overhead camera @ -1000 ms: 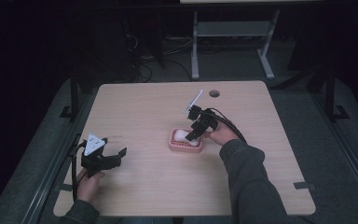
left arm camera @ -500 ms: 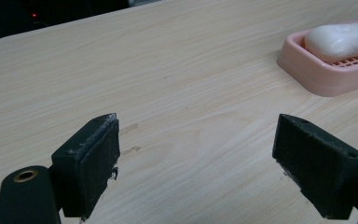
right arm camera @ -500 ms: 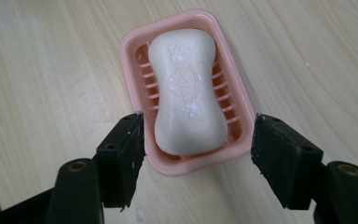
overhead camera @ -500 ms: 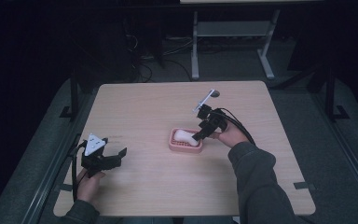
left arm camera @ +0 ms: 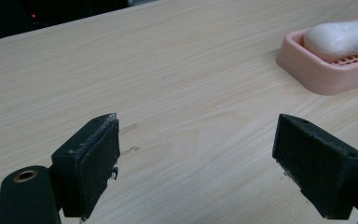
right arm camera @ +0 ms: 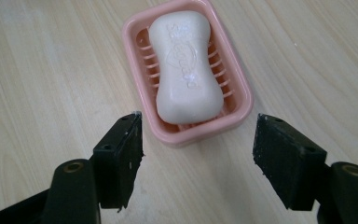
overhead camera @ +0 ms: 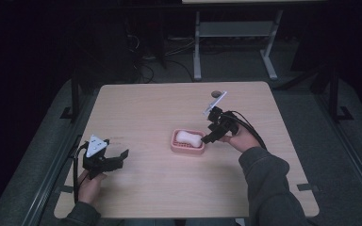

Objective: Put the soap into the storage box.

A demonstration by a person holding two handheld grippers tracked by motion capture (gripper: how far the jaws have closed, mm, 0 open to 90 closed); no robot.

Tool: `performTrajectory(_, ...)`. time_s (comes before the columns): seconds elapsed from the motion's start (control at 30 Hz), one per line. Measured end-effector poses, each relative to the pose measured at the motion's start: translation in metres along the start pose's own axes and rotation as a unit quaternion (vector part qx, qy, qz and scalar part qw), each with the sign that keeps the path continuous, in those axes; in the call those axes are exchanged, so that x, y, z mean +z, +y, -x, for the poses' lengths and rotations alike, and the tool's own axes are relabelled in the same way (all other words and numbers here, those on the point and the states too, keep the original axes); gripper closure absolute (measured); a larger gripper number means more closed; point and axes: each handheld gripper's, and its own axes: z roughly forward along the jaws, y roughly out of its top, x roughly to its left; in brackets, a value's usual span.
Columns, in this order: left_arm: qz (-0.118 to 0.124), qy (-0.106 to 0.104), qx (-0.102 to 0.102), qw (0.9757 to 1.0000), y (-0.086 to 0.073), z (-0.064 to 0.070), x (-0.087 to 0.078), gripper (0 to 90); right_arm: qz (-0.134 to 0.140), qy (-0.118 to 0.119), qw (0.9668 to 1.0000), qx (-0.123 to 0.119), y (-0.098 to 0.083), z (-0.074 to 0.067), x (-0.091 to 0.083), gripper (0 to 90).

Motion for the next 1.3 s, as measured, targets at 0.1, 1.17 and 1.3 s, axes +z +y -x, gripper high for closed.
performTrajectory(0.1,-0.001,0.0,0.002,1.0,0.0,0.001,0.0,14.1,-0.001,0.0,1.0,0.01,-0.005,0.0,-0.003,30.7)
performTrajectory(1.17,-0.002,0.0,0.008,1.0,0.0,0.002,0.0,14.1,0.018,-0.014,0.9984,0.053,-0.07,-0.006,-0.031,29.6)
performTrajectory(1.3,-0.002,0.0,0.008,1.0,0.0,0.002,0.0,14.1,0.024,-0.014,0.9981,0.055,-0.077,-0.007,-0.033,29.5)
